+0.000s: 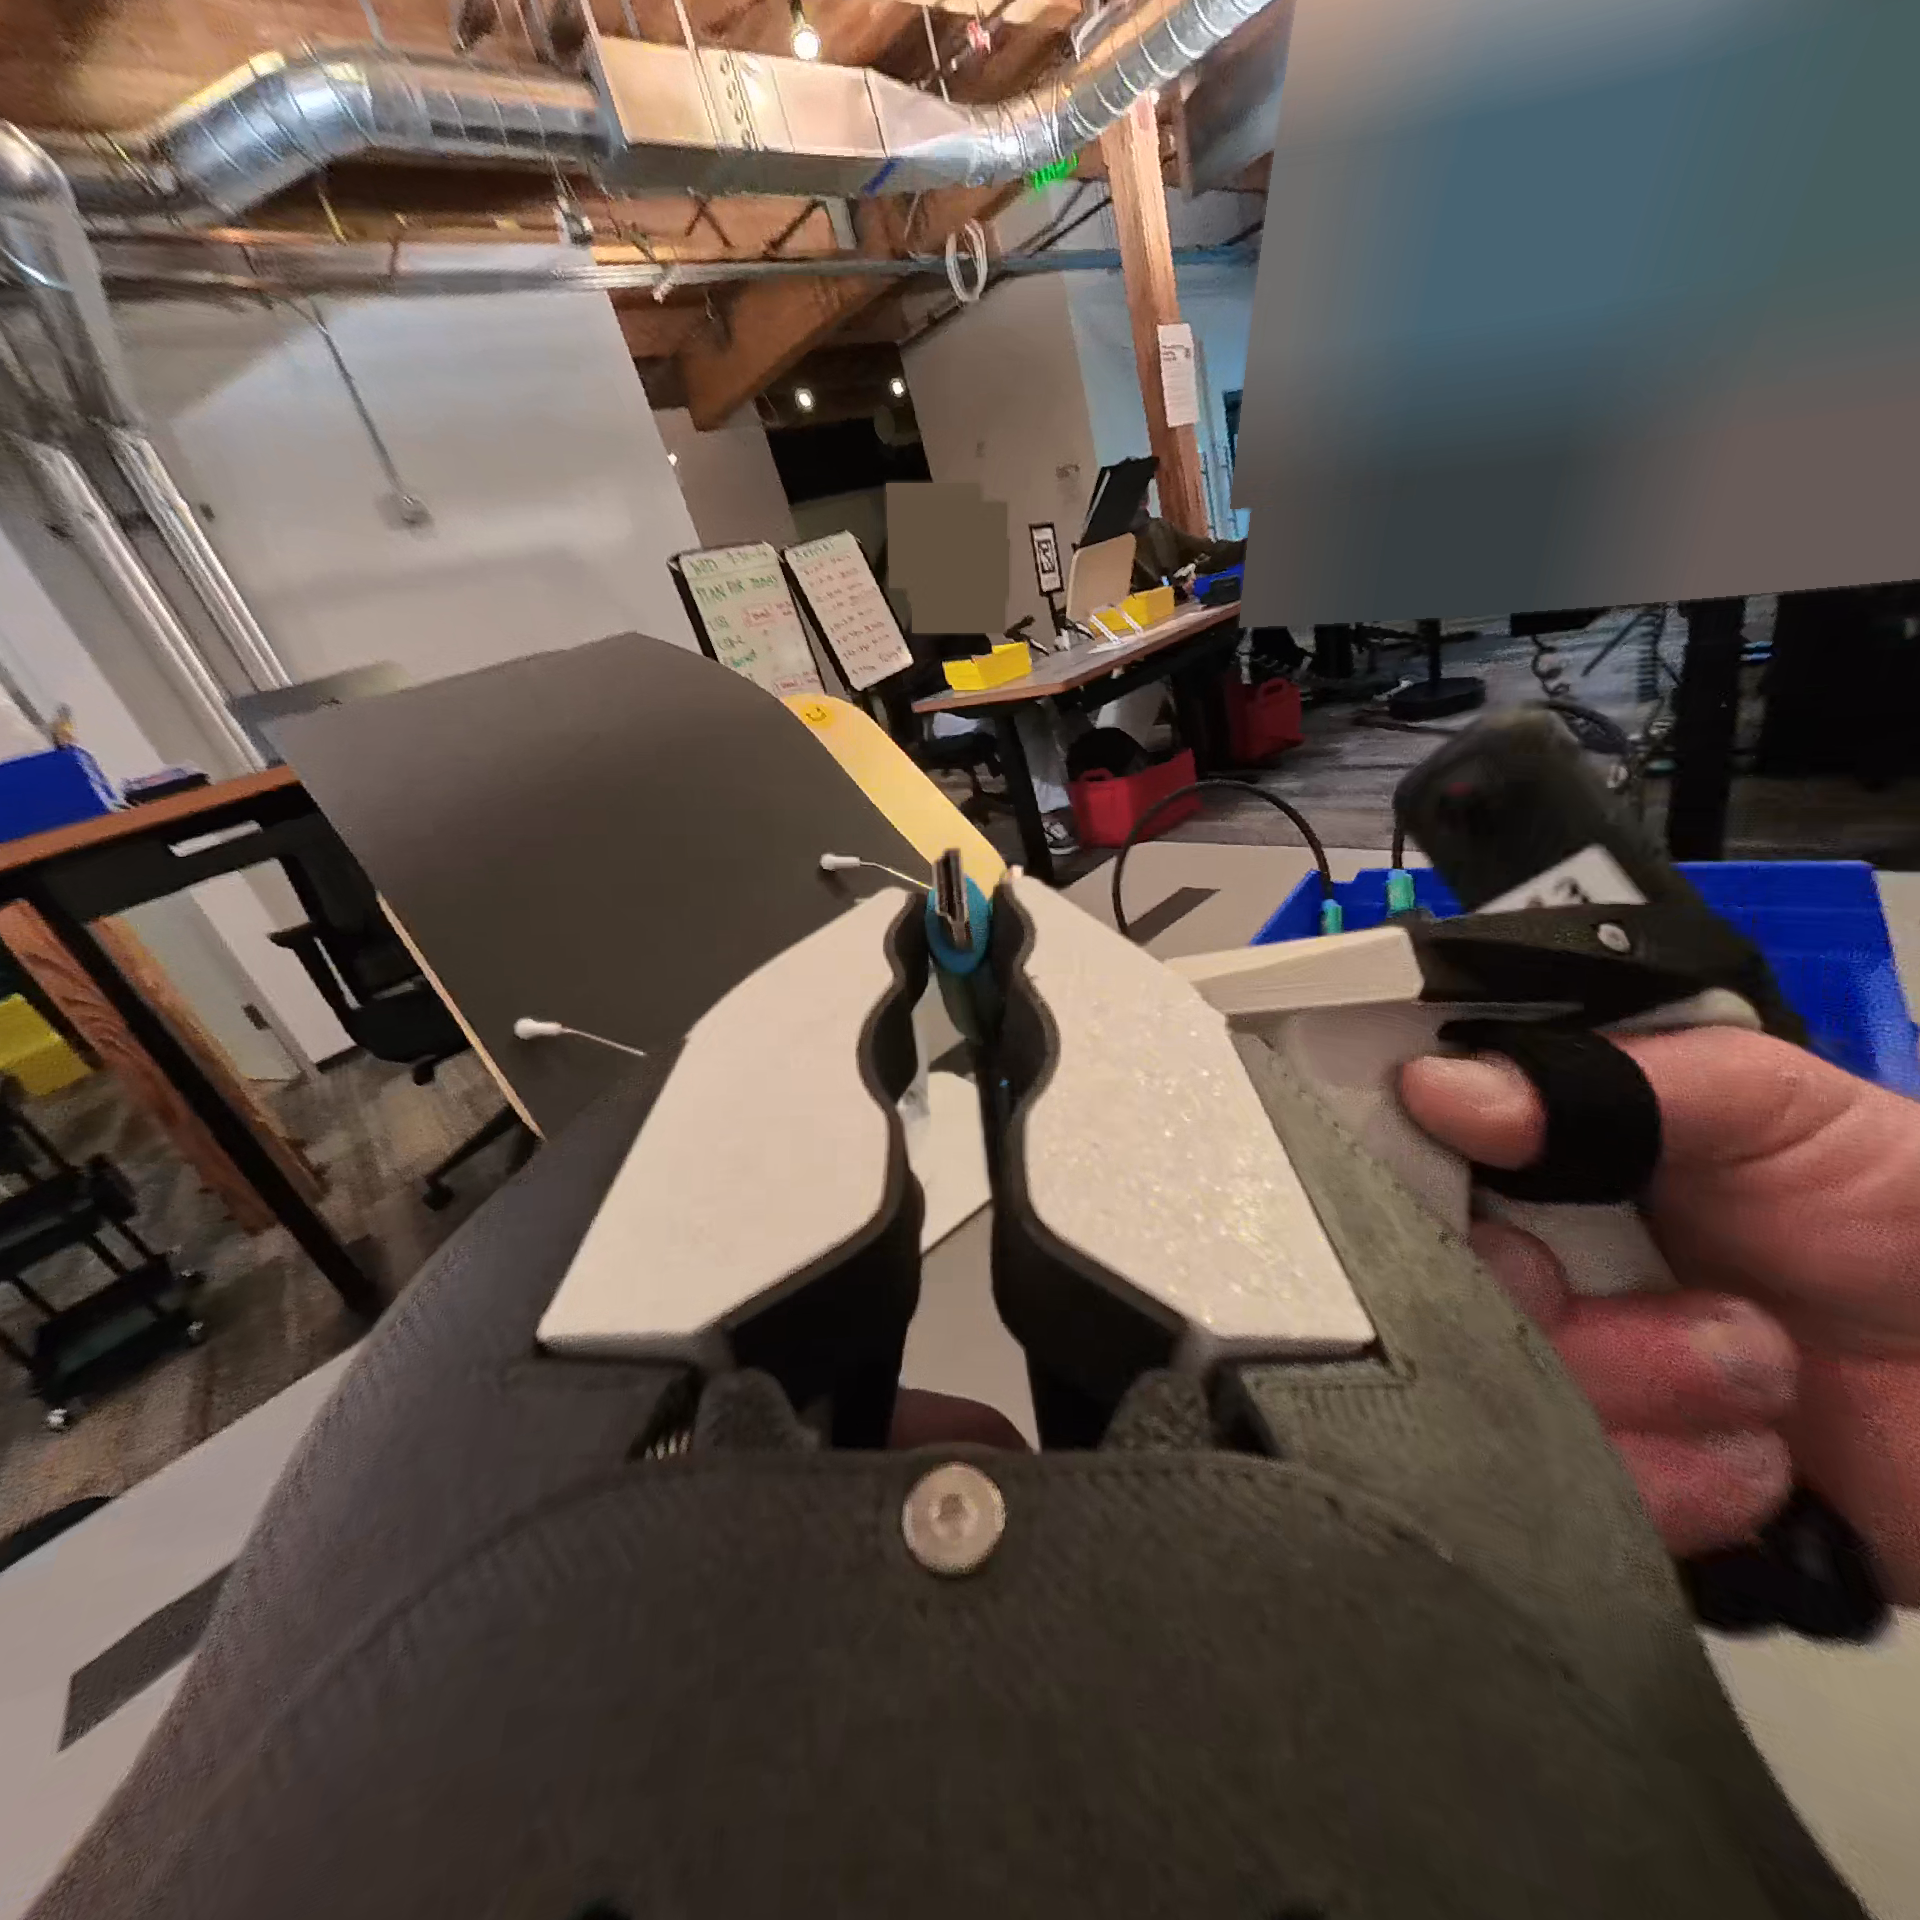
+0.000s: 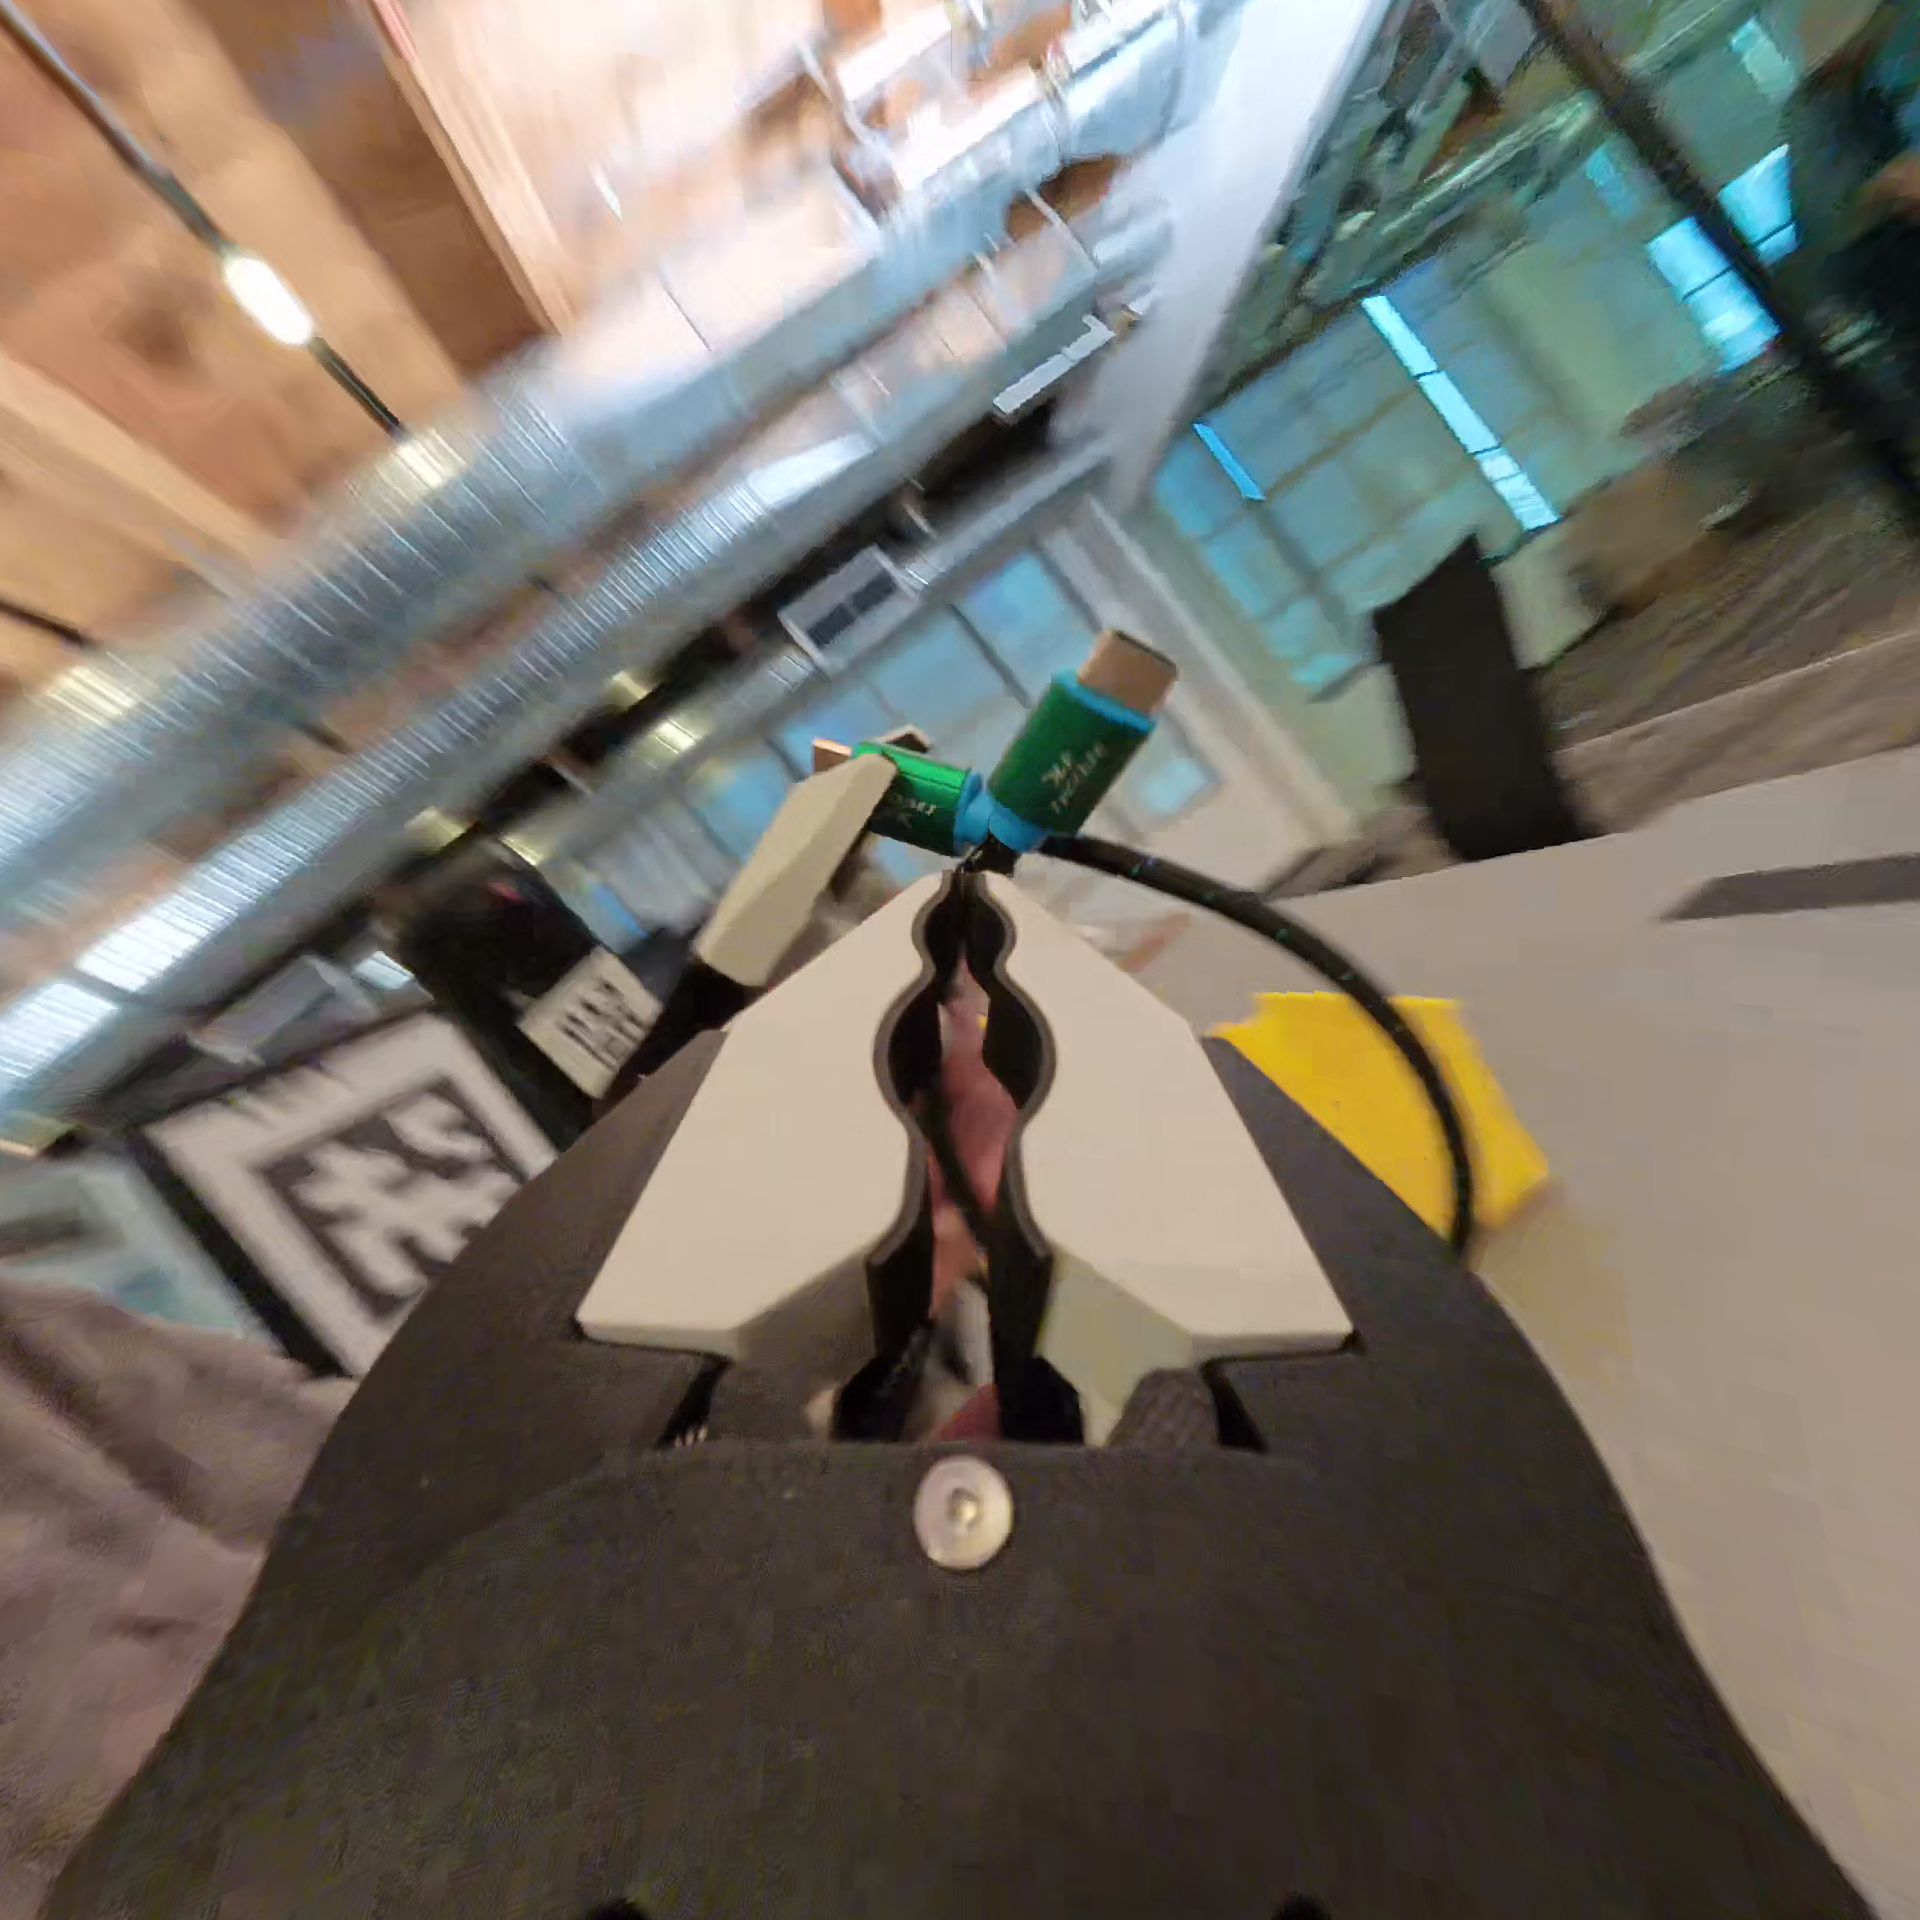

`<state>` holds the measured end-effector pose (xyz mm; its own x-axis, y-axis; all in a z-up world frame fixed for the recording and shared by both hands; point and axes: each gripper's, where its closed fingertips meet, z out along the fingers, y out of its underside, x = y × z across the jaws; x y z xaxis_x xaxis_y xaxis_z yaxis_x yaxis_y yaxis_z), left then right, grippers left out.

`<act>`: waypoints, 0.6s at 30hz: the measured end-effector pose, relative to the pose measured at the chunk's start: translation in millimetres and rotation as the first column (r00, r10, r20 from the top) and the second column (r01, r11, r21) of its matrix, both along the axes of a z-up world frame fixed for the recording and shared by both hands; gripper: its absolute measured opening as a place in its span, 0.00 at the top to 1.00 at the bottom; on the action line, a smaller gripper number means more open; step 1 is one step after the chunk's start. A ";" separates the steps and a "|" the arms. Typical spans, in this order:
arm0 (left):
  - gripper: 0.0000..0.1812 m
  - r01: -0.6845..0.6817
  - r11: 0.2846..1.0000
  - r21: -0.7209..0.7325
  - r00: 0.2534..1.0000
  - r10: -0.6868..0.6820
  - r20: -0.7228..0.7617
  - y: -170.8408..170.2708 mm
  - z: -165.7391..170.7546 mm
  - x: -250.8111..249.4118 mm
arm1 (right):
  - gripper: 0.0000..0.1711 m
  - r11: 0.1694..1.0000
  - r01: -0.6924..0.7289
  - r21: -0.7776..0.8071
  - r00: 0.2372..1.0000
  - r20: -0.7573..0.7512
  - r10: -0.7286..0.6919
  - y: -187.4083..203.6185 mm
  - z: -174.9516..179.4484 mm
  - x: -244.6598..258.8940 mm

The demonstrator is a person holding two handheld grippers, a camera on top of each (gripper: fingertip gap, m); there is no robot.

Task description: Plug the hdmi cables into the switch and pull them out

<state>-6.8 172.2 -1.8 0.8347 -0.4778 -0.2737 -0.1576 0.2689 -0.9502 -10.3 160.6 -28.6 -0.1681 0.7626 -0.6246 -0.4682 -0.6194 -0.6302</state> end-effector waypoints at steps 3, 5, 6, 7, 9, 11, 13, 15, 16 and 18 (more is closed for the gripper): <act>0.93 -0.010 0.997 0.074 1.000 0.010 0.000 -2.1 1.2 -2.3 | 1.00 0.993 -0.090 -0.075 0.988 -0.135 0.079 -10.4 6.4 -3.1; 0.93 0.004 0.994 0.111 1.000 -0.005 0.015 -7.0 8.5 -2.9 | 1.00 0.995 -0.092 -0.047 0.985 -0.153 0.084 -15.0 13.1 -1.6; 0.94 0.001 0.992 0.124 1.000 -0.002 0.010 -8.5 11.2 -2.9 | 1.00 0.995 -0.089 -0.040 0.986 -0.148 0.082 -14.5 14.1 -1.2; 0.94 -0.004 0.992 0.129 1.000 0.004 0.000 -8.5 11.2 -2.7 | 1.00 0.997 -0.072 -0.026 0.989 -0.130 0.068 -12.3 12.9 -1.1; 0.94 0.001 0.994 0.106 1.000 -0.001 0.001 -6.1 7.1 -1.9 | 1.00 0.999 -0.026 0.029 0.997 -0.078 0.028 -7.8 7.3 -0.4; 0.94 -0.001 0.996 0.085 1.000 0.000 0.012 -3.4 4.9 -3.4 | 1.00 0.990 0.044 0.137 0.999 0.003 -0.045 -4.6 4.7 2.3; 0.94 0.021 0.998 0.055 1.000 -0.022 0.017 -2.4 5.2 -3.8 | 0.96 0.929 0.129 0.347 0.974 0.133 -0.185 -3.6 3.4 3.8; 0.94 0.033 0.999 0.034 0.999 -0.033 0.027 -2.3 7.5 -4.8 | 0.93 0.777 0.197 0.598 0.894 0.216 -0.393 -2.2 4.1 7.5; 0.94 0.034 0.999 0.024 0.999 -0.034 0.015 -1.8 6.8 -4.4 | 0.93 0.674 0.210 0.708 0.841 0.222 -0.494 -2.0 5.6 9.8; 0.94 0.032 0.999 0.004 0.999 -0.032 0.000 -0.6 4.7 -2.7 | 0.92 0.472 0.193 0.860 0.725 0.199 -0.659 0.0 6.2 13.5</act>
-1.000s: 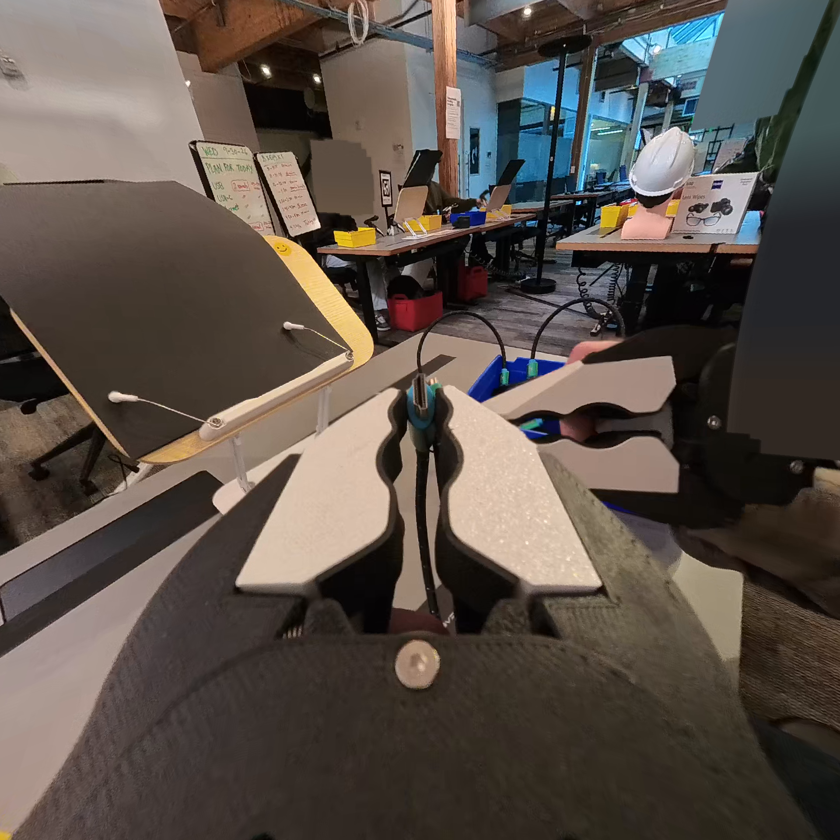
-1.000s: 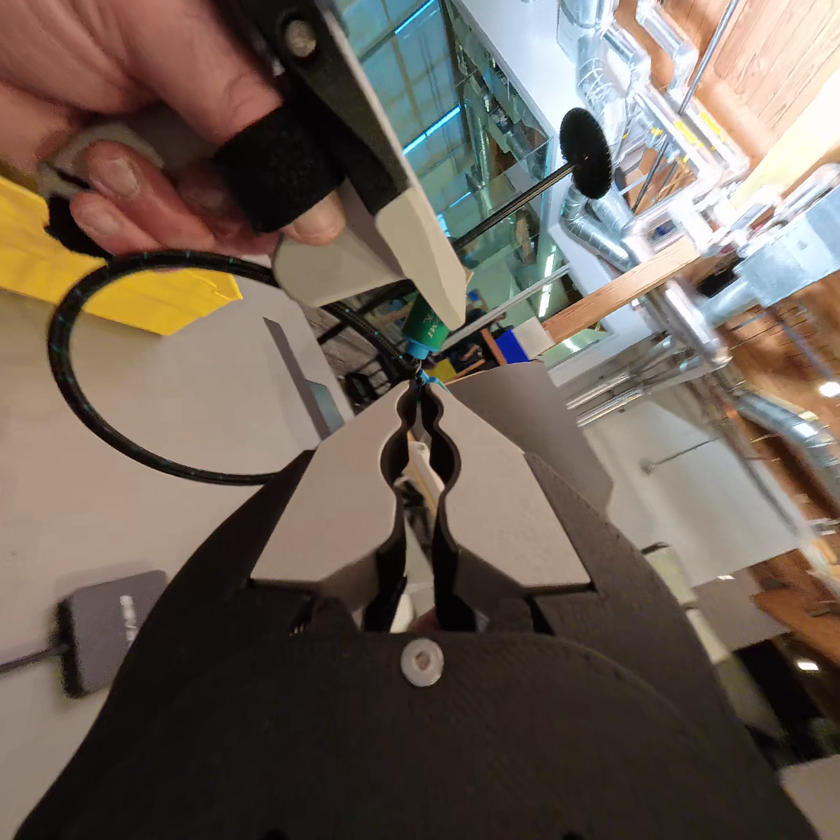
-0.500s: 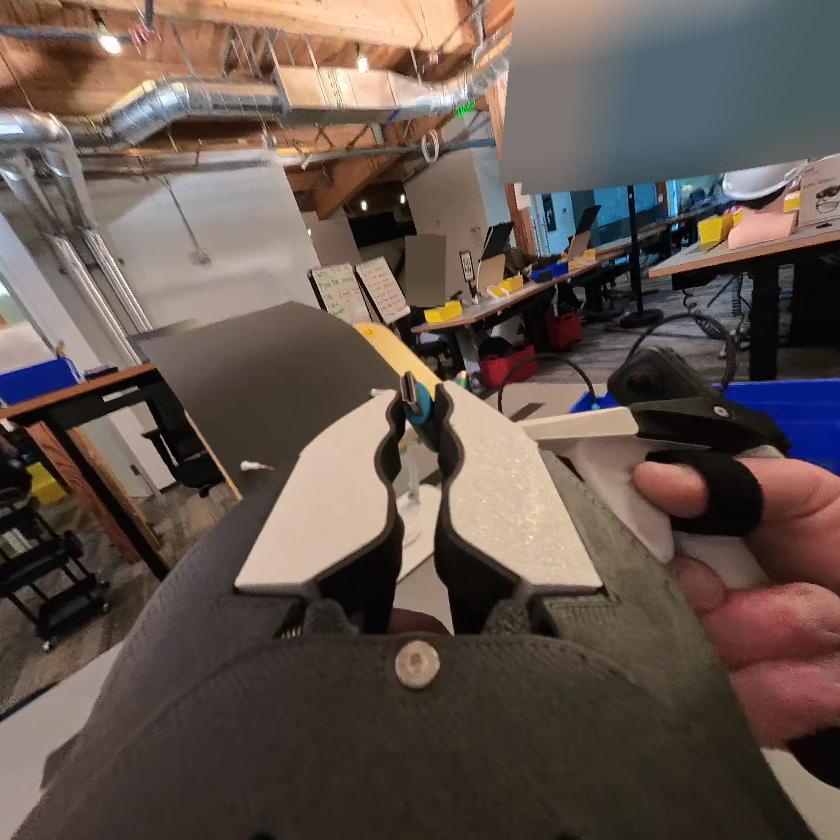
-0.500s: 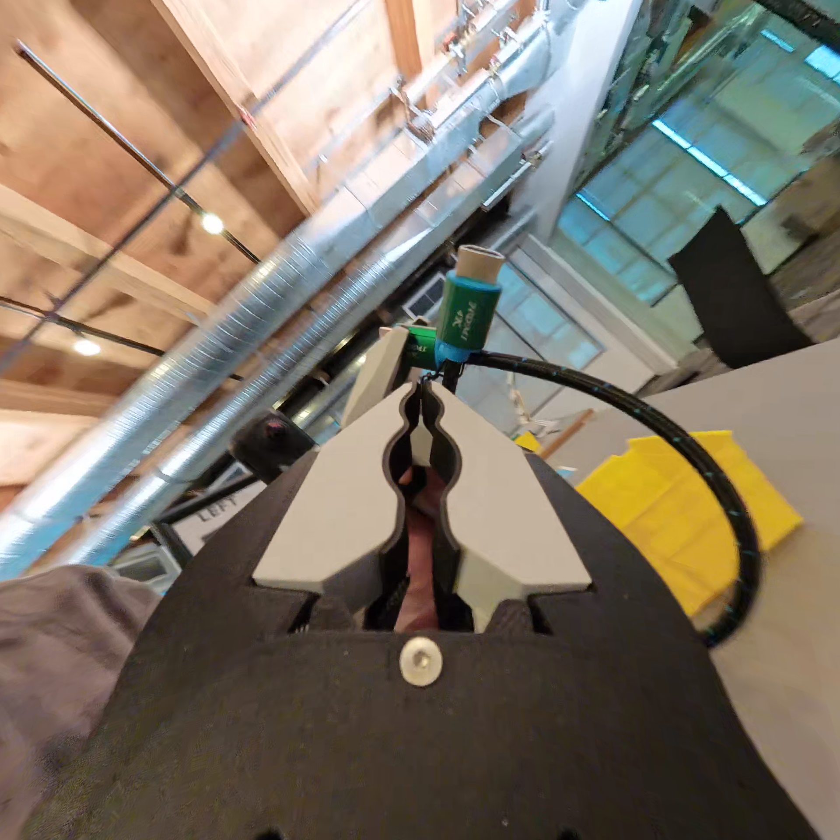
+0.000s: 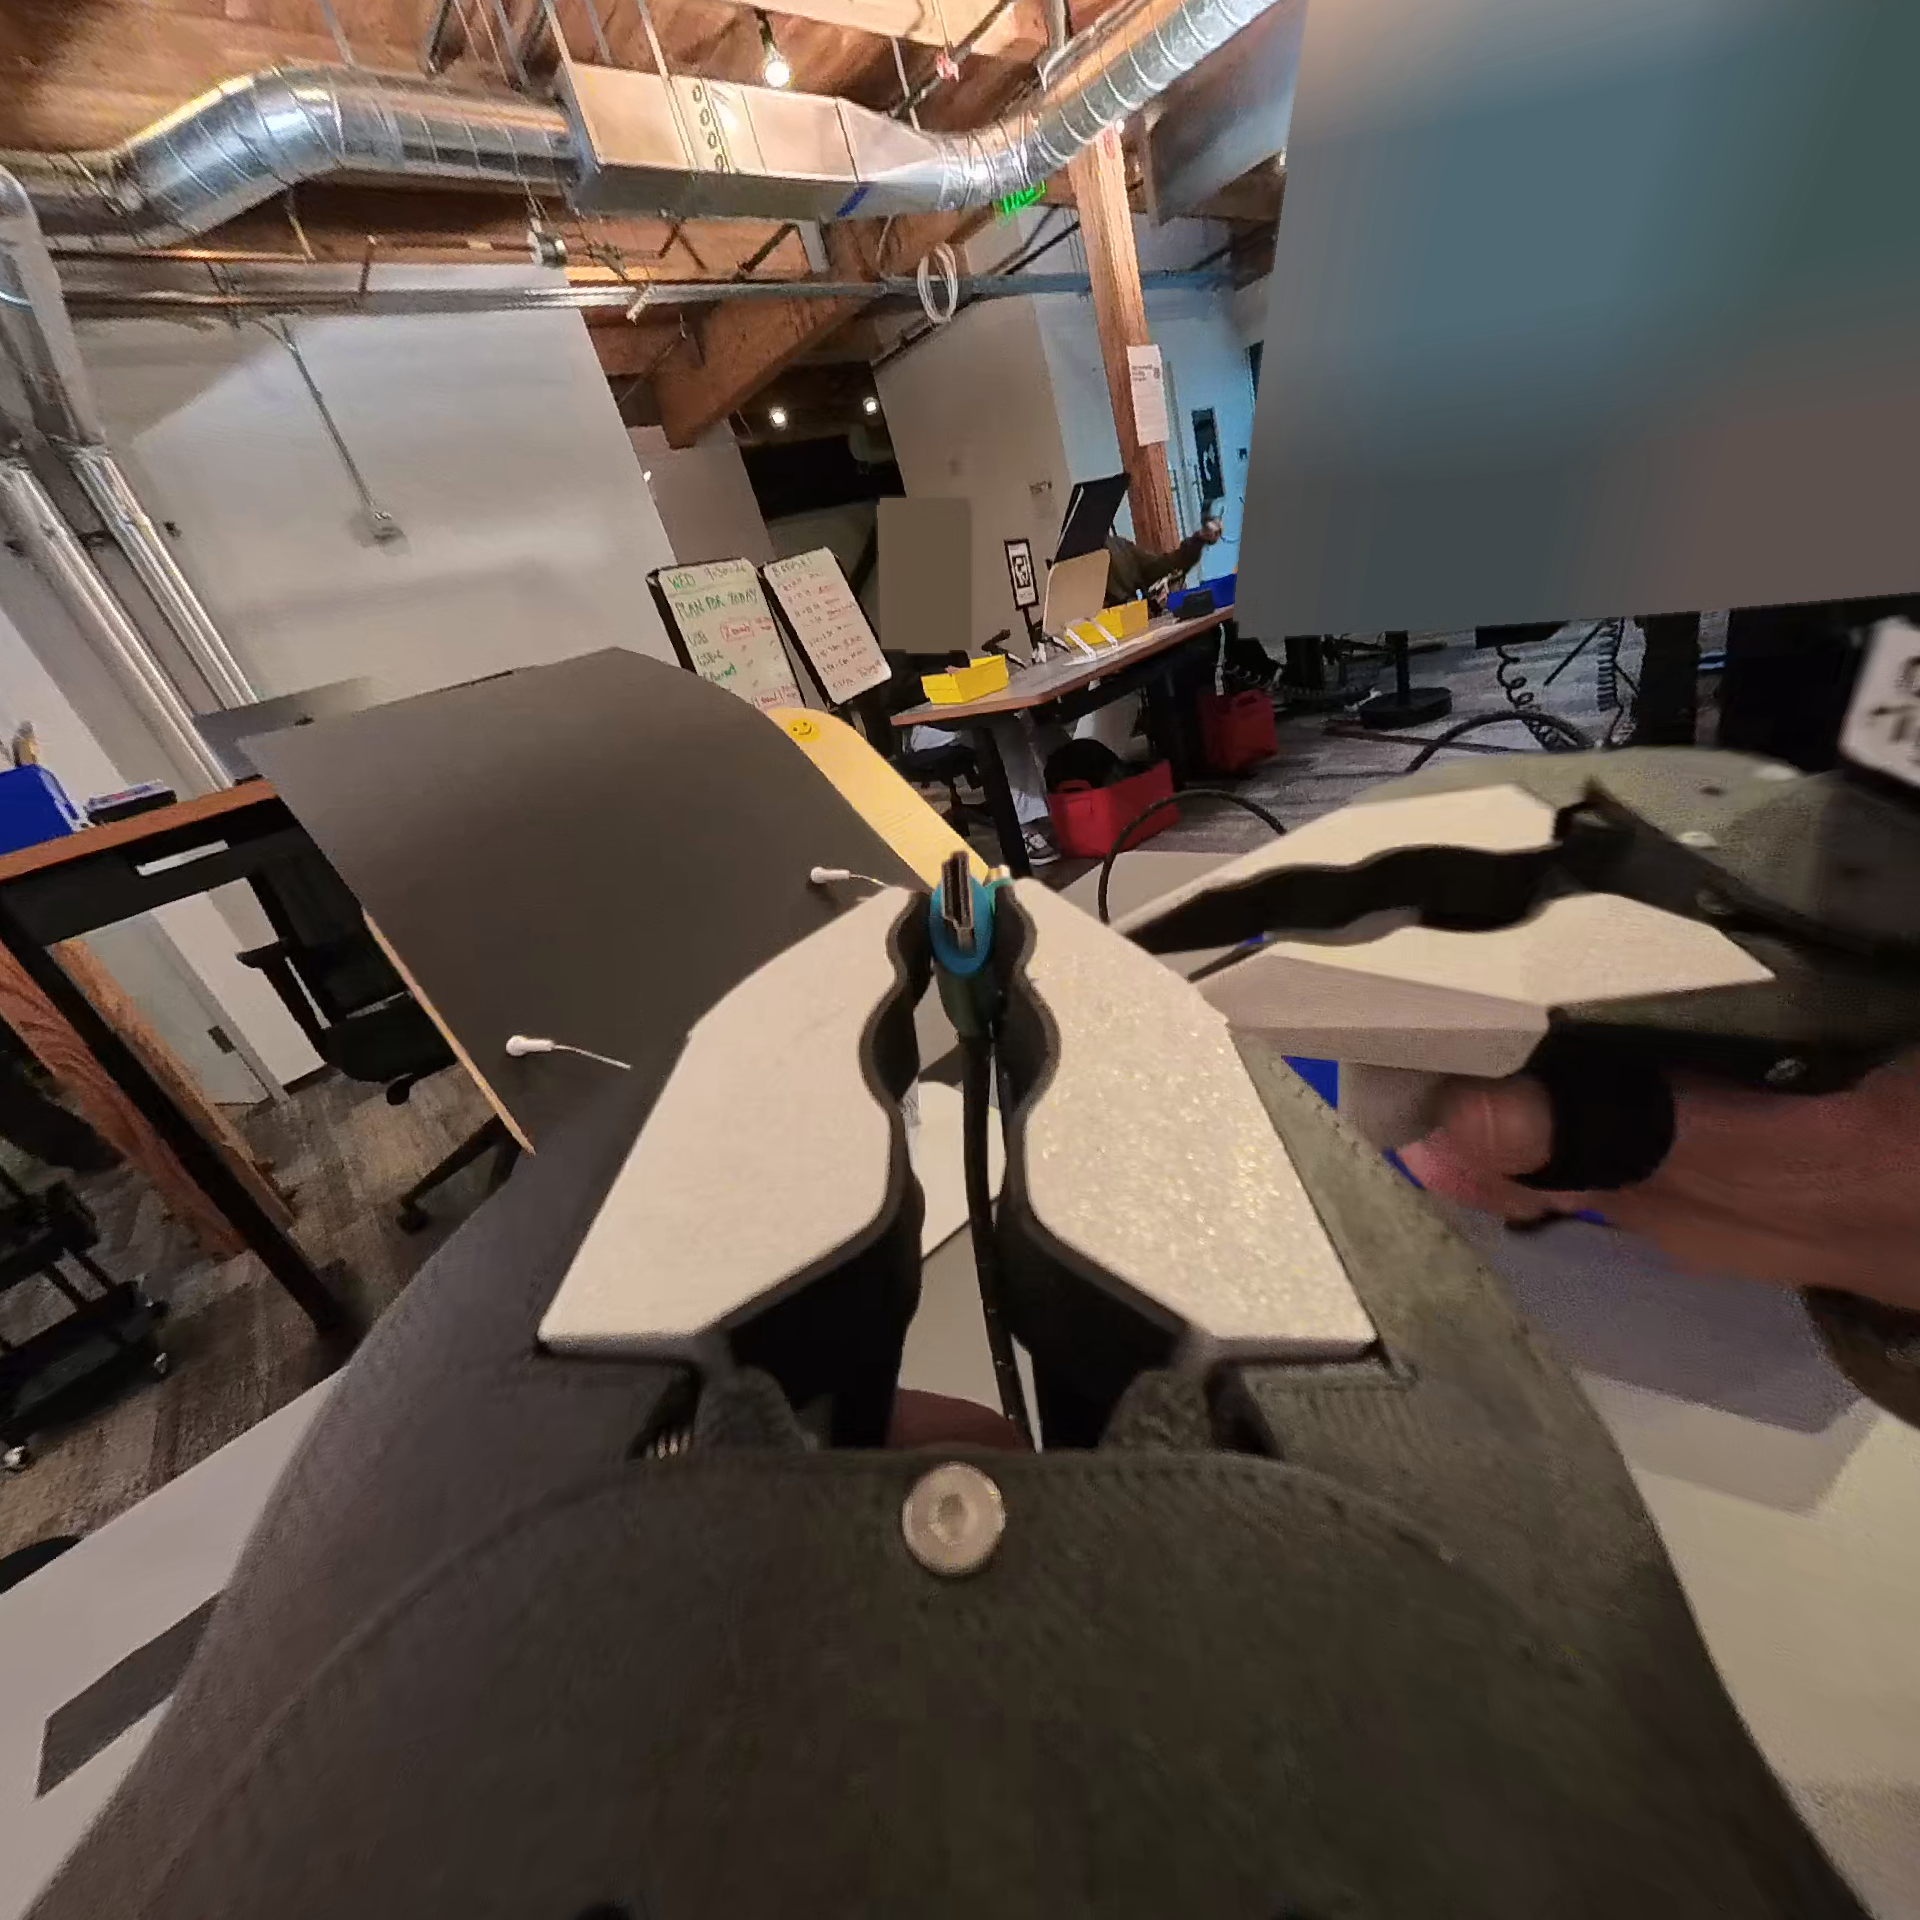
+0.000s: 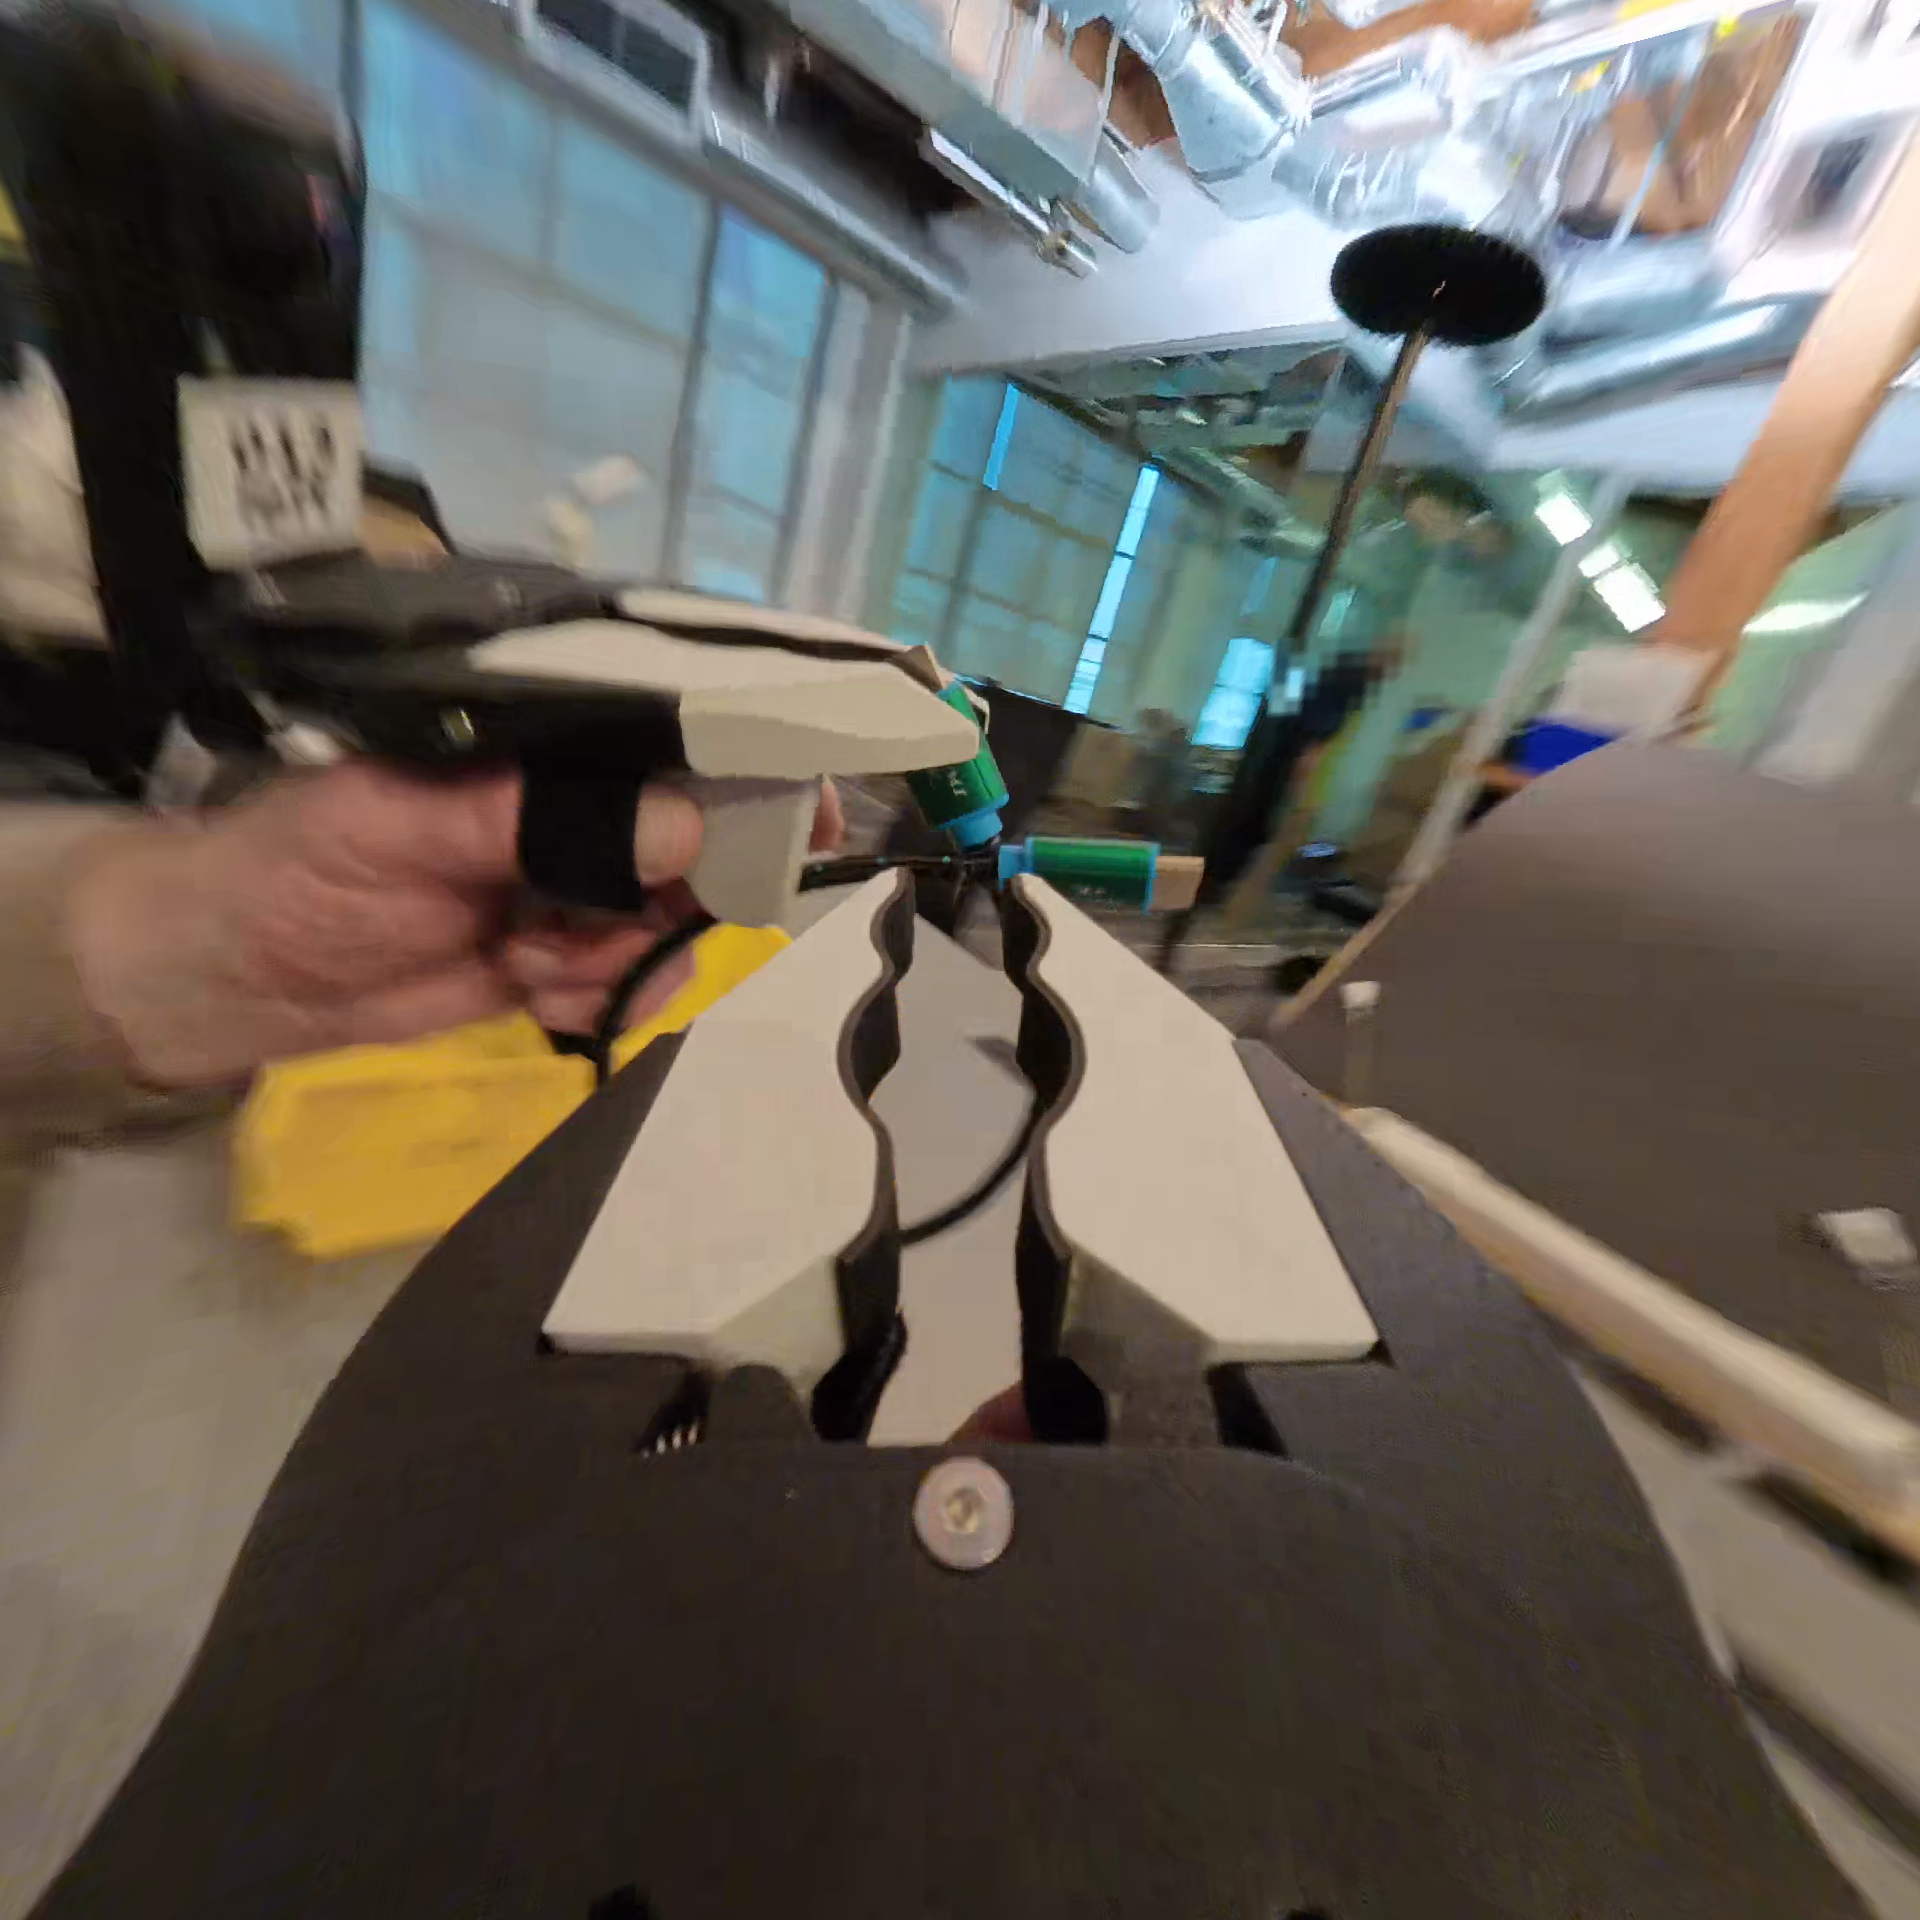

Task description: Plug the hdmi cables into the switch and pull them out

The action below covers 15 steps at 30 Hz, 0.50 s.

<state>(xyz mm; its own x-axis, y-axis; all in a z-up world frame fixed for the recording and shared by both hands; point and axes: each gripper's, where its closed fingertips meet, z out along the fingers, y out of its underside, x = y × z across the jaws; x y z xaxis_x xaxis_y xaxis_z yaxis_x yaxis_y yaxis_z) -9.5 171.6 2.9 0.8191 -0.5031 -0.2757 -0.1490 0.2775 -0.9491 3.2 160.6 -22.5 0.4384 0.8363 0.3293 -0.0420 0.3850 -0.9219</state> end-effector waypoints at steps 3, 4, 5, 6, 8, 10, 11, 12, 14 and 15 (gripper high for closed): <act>0.94 0.008 0.999 -0.038 1.000 -0.009 -0.014 1.1 -5.6 5.5 | 0.92 0.967 0.115 0.225 0.979 0.141 -0.150 1.2 -4.7 1.2; 0.94 0.010 0.999 -0.046 1.000 -0.011 -0.021 1.2 -7.2 7.4 | 0.92 0.943 0.141 0.301 0.962 0.184 -0.202 2.5 -8.1 0.9; 0.94 0.014 0.998 -0.055 0.999 -0.016 -0.029 1.0 -8.7 9.4 | 0.92 0.917 0.156 0.367 0.943 0.220 -0.249 3.5 -11.6 0.6; 0.94 0.014 0.998 -0.061 0.999 -0.016 -0.034 0.9 -9.3 10.4 | 0.92 0.893 0.165 0.418 0.926 0.246 -0.287 4.5 -14.5 0.5; 0.94 0.015 0.997 -0.077 0.999 -0.018 -0.042 1.1 -10.3 11.6 | 0.93 0.849 0.183 0.496 0.899 0.266 -0.349 6.7 -16.6 2.2; 0.94 0.011 0.996 -0.093 0.998 -0.016 -0.053 2.1 -12.5 12.0 | 0.94 0.801 0.191 0.567 0.873 0.276 -0.403 7.0 -16.7 3.4; 0.94 0.013 0.995 -0.103 0.998 -0.019 -0.058 2.6 -14.0 12.6 | 0.95 0.780 0.187 0.598 0.861 0.282 -0.423 6.3 -17.1 3.0; 0.94 0.015 0.994 -0.110 0.998 -0.022 -0.063 2.9 -15.8 13.4 | 0.95 0.765 0.181 0.618 0.852 0.290 -0.436 5.8 -17.9 2.3; 0.94 0.014 0.992 -0.122 0.996 -0.024 -0.080 3.5 -19.3 15.1 | 0.96 0.736 0.175 0.654 0.832 0.301 -0.465 6.4 -19.9 1.3; 0.94 0.015 0.991 -0.131 0.996 -0.027 -0.089 3.6 -21.2 16.2 | 0.95 0.722 0.169 0.671 0.824 0.305 -0.477 6.6 -21.1 1.0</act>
<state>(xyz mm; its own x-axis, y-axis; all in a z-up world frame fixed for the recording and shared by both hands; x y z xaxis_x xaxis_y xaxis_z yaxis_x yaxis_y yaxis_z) 6.7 175.3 -18.3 0.7826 -0.5565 -0.2790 -0.2312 0.1564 -0.9603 4.2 167.2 -43.5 0.3248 0.2298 0.9175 0.5285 0.7603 -0.3775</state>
